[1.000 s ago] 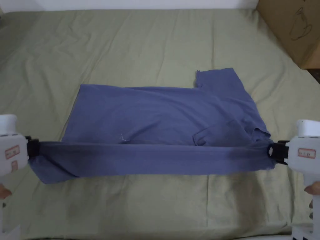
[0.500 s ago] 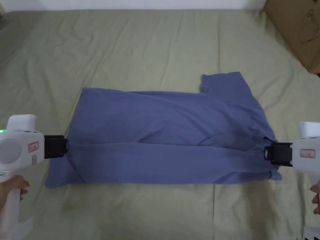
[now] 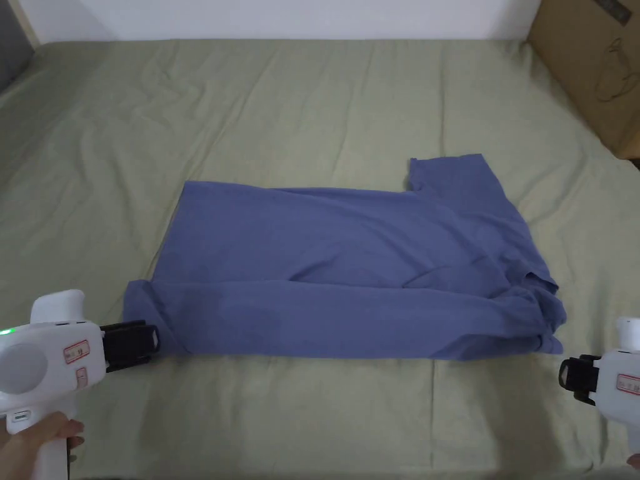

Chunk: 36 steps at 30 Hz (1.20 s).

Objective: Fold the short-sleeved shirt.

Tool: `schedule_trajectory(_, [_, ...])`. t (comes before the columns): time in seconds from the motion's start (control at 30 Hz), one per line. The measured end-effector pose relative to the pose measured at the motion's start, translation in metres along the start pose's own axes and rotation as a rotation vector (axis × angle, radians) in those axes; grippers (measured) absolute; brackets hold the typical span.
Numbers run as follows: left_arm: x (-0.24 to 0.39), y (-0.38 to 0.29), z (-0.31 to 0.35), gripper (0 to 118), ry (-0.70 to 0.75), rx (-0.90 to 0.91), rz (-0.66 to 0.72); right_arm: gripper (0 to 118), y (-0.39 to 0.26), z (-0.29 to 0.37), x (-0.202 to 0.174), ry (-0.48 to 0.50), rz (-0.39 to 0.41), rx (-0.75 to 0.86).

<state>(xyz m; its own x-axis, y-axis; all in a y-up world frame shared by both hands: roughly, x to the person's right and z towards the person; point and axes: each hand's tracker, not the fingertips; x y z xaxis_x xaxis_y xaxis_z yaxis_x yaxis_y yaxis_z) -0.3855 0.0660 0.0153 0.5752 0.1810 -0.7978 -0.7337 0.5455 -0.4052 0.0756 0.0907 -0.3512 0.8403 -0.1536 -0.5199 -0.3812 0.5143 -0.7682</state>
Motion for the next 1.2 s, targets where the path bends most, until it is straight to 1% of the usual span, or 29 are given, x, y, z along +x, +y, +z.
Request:
schedule_trajectory(0.07, [0.005, -0.001, -0.017, 99, 0.018, -0.051, -0.007, 1, -0.002, -0.002, 0.000, -0.010, 0.002, -0.002])
schedule_trajectory(0.1, [0.005, -0.002, -0.026, 89, 0.036, -0.080, -0.020, 1, -0.002, -0.004, 0.001, -0.016, 0.003, -0.006])
schedule_trajectory(0.13, [0.008, -0.006, -0.031, 65, 0.080, -0.085, -0.039, 1, -0.003, -0.007, 0.002, -0.017, 0.002, -0.013])
schedule_trajectory(0.17, [0.011, -0.006, -0.022, 45, 0.148, -0.053, -0.065, 1, -0.004, -0.008, 0.002, -0.016, -0.006, -0.016])
schedule_trajectory(0.2, [0.010, -0.002, -0.008, 23, 0.047, 0.013, 0.010, 1, -0.004, -0.009, 0.004, -0.010, -0.014, -0.022])
schedule_trajectory(0.23, [0.007, 0.005, 0.000, 3, -0.033, 0.030, 0.073, 1, -0.004, -0.010, 0.004, -0.003, -0.020, -0.027])
schedule_trajectory(0.27, [0.006, 0.010, 0.001, 3, 0.025, -0.003, 0.064, 1, -0.002, -0.012, 0.004, 0.002, -0.027, -0.022])
schedule_trajectory(0.3, [0.006, 0.009, -0.002, 3, 0.016, -0.046, 0.020, 6, 0.002, -0.016, 0.005, 0.002, -0.033, -0.019])
schedule_trajectory(0.33, [0.007, 0.006, -0.003, 3, 0.026, -0.033, -0.006, 20, 0.007, -0.020, 0.005, 0.003, -0.034, -0.022])
schedule_trajectory(0.37, [0.007, 0.003, -0.004, 3, 0.034, -0.040, -0.033, 49, 0.012, -0.023, 0.004, 0.002, -0.037, -0.021])
schedule_trajectory(0.4, [0.008, 0.000, -0.006, 3, 0.043, -0.069, -0.077, 70, 0.017, -0.026, 0.004, 0.006, -0.043, -0.013])
schedule_trajectory(0.43, [0.014, 0.001, -0.009, 3, 0.053, -0.061, -0.087, 79, 0.022, -0.031, 0.004, 0.021, -0.045, -0.005])
schedule_trajectory(0.47, [0.014, 0.000, -0.008, 3, 0.051, -0.056, -0.076, 79, 0.028, -0.036, 0.004, 0.024, -0.043, 0.005])
schedule_trajectory(0.5, [0.014, 0.001, -0.008, 3, 0.055, -0.059, -0.079, 79, 0.035, -0.045, 0.002, 0.001, -0.023, 0.003])
schedule_trajectory(0.53, [0.014, 0.002, -0.007, 3, 0.058, -0.057, -0.080, 79, 0.039, -0.057, 0.001, -0.052, 0.026, -0.025])
schedule_trajectory(0.57, [0.017, 0.004, -0.009, 3, 0.058, -0.057, -0.078, 79, 0.043, -0.069, 0.001, -0.081, 0.055, -0.061])
schedule_trajectory(0.6, [0.016, 0.005, -0.009, 3, 0.058, -0.062, -0.079, 77, 0.043, -0.079, 0.000, -0.075, 0.070, -0.089])
schedule_trajectory(0.63, [0.015, 0.004, -0.008, 3, 0.057, -0.065, -0.086, 74, 0.043, -0.084, -0.001, -0.059, 0.067, -0.108])
schedule_trajectory(0.67, [0.015, 0.003, -0.006, 3, 0.057, -0.065, -0.093, 62, 0.043, -0.083, -0.004, -0.061, 0.067, -0.093])
schedule_trajectory(0.73, [0.018, 0.005, -0.006, 3, 0.059, -0.063, -0.103, 25, 0.044, -0.073, -0.010, -0.063, 0.128, -0.041])
schedule_trajectory(0.77, [0.018, 0.005, -0.005, 3, 0.060, -0.063, -0.106, 14, 0.044, -0.069, -0.014, -0.078, 0.145, -0.020])
schedule_trajectory(0.8, [0.018, 0.005, -0.003, 3, 0.063, -0.063, -0.110, 9, 0.045, -0.067, -0.016, -0.080, 0.162, -0.005])
schedule_trajectory(0.87, [0.021, 0.007, -0.002, 3, 0.067, -0.063, -0.124, 6, 0.045, -0.063, -0.017, -0.083, 0.173, -0.007])
schedule_trajectory(1.0, [0.017, 0.010, 0.012, 3, 0.036, -0.050, -0.118, 5, 0.046, -0.041, -0.012, -0.058, 0.155, 0.021])
schedule_trajectory(1.03, [0.016, 0.009, 0.017, 3, 0.026, -0.045, -0.117, 4, 0.047, -0.034, -0.011, -0.005, 0.137, 0.024])
schedule_trajectory(1.07, [0.016, 0.008, 0.021, 3, 0.031, -0.038, -0.122, 4, 0.046, -0.027, -0.010, -0.015, 0.122, 0.047])
schedule_trajectory(1.2, [0.015, 0.002, 0.040, 3, 0.024, -0.030, -0.158, 4, 0.038, -0.006, -0.011, -0.019, 0.150, 0.046])
